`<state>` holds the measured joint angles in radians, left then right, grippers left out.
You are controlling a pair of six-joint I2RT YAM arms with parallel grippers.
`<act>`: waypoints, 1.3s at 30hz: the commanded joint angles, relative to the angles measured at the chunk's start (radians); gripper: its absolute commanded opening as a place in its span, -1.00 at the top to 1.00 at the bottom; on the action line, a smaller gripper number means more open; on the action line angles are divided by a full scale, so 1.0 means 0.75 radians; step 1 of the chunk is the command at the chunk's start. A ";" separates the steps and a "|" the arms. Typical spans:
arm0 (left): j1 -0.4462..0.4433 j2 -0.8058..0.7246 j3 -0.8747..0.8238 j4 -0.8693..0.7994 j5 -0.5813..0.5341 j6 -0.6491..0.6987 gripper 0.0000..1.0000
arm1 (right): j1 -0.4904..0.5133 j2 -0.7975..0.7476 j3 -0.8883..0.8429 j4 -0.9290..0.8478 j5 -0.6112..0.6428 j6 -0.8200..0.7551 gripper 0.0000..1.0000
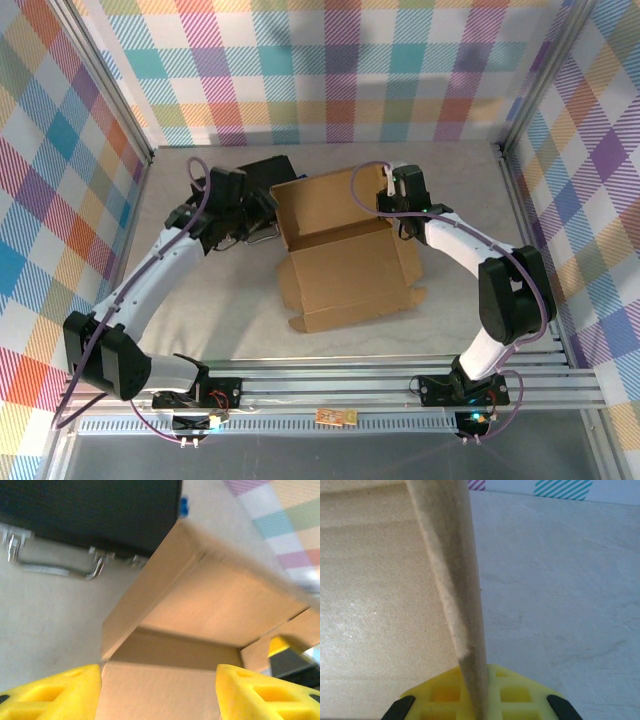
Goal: Fold the paper box
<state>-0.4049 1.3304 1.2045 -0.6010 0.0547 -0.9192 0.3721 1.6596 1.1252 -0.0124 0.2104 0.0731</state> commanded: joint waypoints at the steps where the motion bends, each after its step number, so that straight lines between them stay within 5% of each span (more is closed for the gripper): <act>1: -0.056 -0.080 -0.119 -0.072 0.029 -0.126 -0.21 | -0.027 0.019 0.003 0.007 0.036 0.069 1.00; 5: -0.109 -0.174 -0.278 0.010 0.016 -0.178 -0.21 | -0.061 0.021 -0.007 -0.010 0.043 0.101 1.00; 12: -0.126 -0.156 -0.604 0.456 0.242 -0.285 -0.30 | -0.156 0.020 0.013 -0.126 0.021 0.208 1.00; 23: -0.257 -0.034 -0.767 0.877 0.150 -0.525 -0.51 | -0.281 0.107 0.104 -0.442 0.045 0.414 1.00; 29: -0.308 0.016 -0.752 0.843 0.119 -0.546 -0.53 | -0.335 0.150 0.149 -0.571 0.082 0.499 1.00; 39: -0.458 0.211 -0.757 1.109 0.063 -0.716 -0.62 | -0.414 0.260 0.293 -0.797 0.046 0.676 1.00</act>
<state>-0.7189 1.4609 0.6258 0.1654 0.1299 -1.4078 0.0772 1.8236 1.2881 -0.5186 0.2600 0.5110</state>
